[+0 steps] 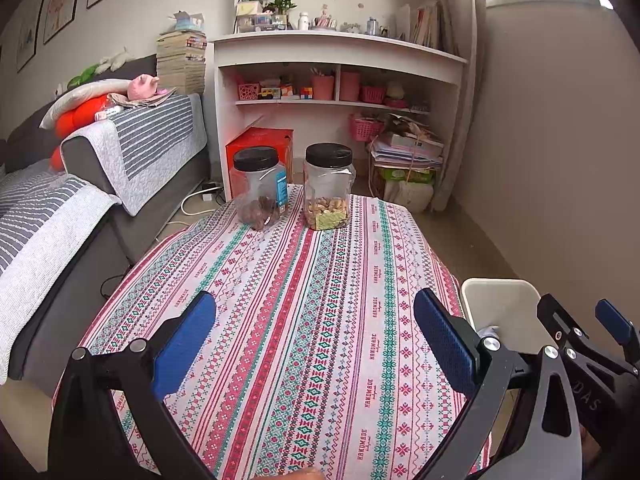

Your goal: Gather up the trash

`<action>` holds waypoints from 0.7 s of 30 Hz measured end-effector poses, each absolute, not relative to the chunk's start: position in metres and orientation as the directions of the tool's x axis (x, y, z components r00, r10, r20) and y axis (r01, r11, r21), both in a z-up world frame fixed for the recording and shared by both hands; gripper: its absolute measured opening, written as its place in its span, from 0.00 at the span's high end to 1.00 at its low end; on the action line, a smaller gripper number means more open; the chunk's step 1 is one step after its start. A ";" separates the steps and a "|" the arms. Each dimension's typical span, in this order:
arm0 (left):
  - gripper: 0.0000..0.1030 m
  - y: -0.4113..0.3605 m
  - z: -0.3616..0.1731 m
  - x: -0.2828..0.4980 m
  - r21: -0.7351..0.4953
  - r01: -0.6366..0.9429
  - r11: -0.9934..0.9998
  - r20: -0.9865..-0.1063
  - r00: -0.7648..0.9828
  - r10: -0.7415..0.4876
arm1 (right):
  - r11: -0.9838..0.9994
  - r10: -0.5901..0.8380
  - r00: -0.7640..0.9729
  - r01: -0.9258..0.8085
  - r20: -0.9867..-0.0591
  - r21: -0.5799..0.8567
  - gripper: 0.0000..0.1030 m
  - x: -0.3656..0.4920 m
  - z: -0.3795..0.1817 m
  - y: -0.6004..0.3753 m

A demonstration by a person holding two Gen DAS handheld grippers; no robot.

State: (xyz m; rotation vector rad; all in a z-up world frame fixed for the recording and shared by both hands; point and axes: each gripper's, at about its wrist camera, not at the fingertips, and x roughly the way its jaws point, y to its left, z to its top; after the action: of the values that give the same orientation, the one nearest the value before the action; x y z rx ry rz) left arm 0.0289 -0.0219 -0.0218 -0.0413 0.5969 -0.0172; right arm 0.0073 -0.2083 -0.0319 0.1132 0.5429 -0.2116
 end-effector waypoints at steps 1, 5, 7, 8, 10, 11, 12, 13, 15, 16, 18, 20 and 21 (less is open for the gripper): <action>0.07 -0.021 -0.022 0.029 -0.044 0.005 0.999 -0.563 0.826 -0.029 | 0.972 -0.169 0.835 0.229 -0.524 0.051 0.07 0.007 -0.032 -0.208; 0.07 -0.021 -0.022 0.029 -0.038 0.004 0.999 -0.561 0.827 -0.025 | 0.974 -0.161 0.834 0.222 -0.528 0.053 0.07 0.005 -0.035 -0.207; 0.07 -0.021 -0.022 0.029 -0.036 0.006 0.999 -0.558 0.829 -0.025 | 0.973 -0.160 0.833 0.222 -0.529 0.055 0.07 0.005 -0.035 -0.207; 0.07 -0.022 -0.022 0.029 -0.038 0.011 0.999 -0.556 0.831 -0.030 | 0.973 -0.159 0.832 0.222 -0.531 0.057 0.07 0.004 -0.036 -0.206; 0.08 -0.023 -0.023 0.029 -0.031 0.016 0.999 -0.549 0.835 -0.030 | 0.973 -0.159 0.831 0.224 -0.534 0.058 0.07 0.003 -0.036 -0.207; 0.09 -0.024 -0.024 0.028 -0.022 0.017 1.000 -0.545 0.838 -0.026 | 0.973 -0.159 0.830 0.224 -0.534 0.058 0.07 0.003 -0.036 -0.207; 0.10 -0.024 -0.024 0.028 -0.019 0.018 1.000 -0.543 0.839 -0.025 | 0.973 -0.159 0.830 0.224 -0.535 0.058 0.07 0.003 -0.036 -0.208; 0.13 -0.024 -0.024 0.029 -0.018 0.021 1.000 -0.544 0.839 -0.027 | 0.973 -0.159 0.829 0.224 -0.536 0.059 0.07 0.005 -0.035 -0.210; 0.18 -0.025 -0.025 0.030 -0.016 0.028 0.999 -0.545 0.838 -0.032 | 0.973 -0.160 0.830 0.225 -0.535 0.058 0.07 0.005 -0.035 -0.210; 0.18 -0.026 -0.025 0.029 -0.013 0.032 0.999 -0.545 0.838 -0.033 | 0.973 -0.160 0.830 0.225 -0.535 0.057 0.07 0.005 -0.035 -0.210; 0.18 -0.027 -0.025 0.029 -0.010 0.037 0.999 -0.543 0.839 -0.036 | 0.973 -0.161 0.830 0.225 -0.535 0.057 0.07 0.005 -0.035 -0.211; 0.18 -0.027 -0.025 0.027 -0.014 0.044 0.999 -0.541 0.840 -0.044 | 0.972 -0.161 0.830 0.226 -0.535 0.057 0.07 0.005 -0.035 -0.211; 0.18 -0.026 -0.025 0.027 -0.016 0.044 0.999 -0.541 0.840 -0.046 | 0.973 -0.161 0.830 0.225 -0.534 0.057 0.07 0.005 -0.035 -0.211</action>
State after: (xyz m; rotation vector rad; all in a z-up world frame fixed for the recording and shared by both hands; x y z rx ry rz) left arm 0.0270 -0.0263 -0.0249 -0.0034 0.5721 -0.0475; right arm 0.0049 -0.2111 -0.0347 0.1190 0.5558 -0.2054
